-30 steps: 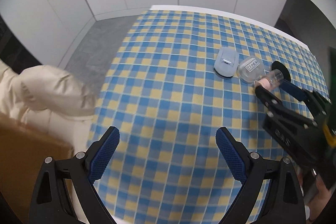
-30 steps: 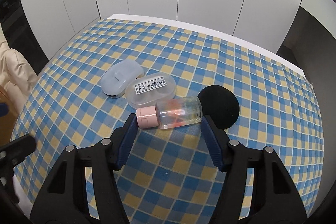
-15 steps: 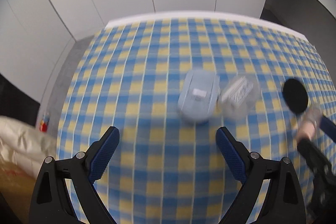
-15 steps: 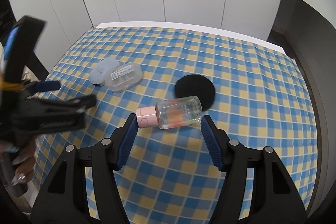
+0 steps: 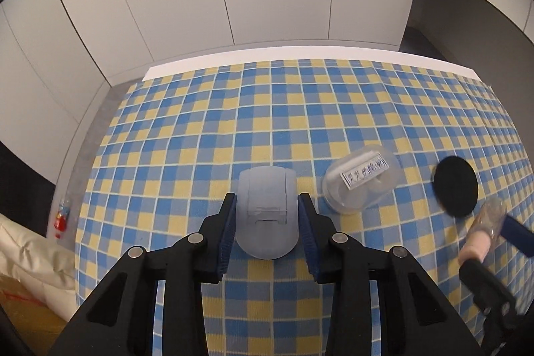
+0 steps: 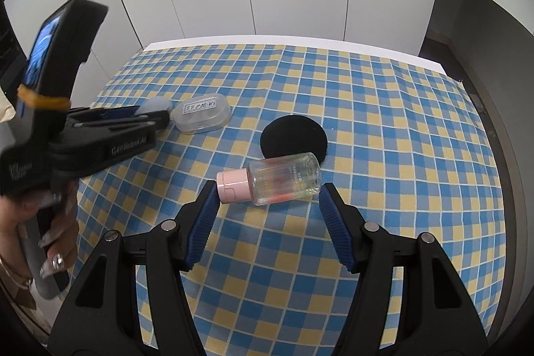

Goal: Organize objects

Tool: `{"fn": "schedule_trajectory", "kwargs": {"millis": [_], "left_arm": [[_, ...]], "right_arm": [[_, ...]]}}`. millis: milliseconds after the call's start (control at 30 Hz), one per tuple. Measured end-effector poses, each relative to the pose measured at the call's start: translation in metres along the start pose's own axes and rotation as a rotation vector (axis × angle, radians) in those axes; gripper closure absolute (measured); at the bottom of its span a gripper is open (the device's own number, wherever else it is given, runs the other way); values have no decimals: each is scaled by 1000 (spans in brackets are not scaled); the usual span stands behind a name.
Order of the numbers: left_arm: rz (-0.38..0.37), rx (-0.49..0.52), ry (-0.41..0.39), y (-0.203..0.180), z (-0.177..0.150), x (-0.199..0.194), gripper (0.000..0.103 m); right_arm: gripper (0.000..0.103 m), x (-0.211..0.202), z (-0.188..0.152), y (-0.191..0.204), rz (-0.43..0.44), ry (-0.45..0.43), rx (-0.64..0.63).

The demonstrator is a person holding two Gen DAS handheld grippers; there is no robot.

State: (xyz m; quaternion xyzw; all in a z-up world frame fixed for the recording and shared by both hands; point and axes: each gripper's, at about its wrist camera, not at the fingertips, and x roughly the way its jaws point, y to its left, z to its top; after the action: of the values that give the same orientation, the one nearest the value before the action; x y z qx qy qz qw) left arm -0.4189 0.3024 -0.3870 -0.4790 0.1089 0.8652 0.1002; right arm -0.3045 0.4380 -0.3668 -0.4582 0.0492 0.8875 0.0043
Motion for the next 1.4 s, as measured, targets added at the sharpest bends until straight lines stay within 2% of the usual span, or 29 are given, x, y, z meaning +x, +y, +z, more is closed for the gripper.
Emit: {"fn": "schedule_trajectory", "kwargs": {"millis": [200, 567, 833, 1167, 1400], "left_arm": [[-15, -20, 48, -13, -17, -18, 67], [-21, -42, 79, -12, -48, -49, 67], [-14, -21, 18, -19, -34, -102, 67], [-17, -69, -14, 13, -2, -147, 67], [-9, -121, -31, 28, 21, -191, 67]], "right_arm": [[39, -9, 2, 0, -6, -4, 22], [39, -26, 5, 1, -17, -10, 65], [39, -50, 15, 3, -32, -8, 88], [39, -89, 36, 16, -80, -14, 69], [39, -135, 63, 28, -97, -57, 43]]}}
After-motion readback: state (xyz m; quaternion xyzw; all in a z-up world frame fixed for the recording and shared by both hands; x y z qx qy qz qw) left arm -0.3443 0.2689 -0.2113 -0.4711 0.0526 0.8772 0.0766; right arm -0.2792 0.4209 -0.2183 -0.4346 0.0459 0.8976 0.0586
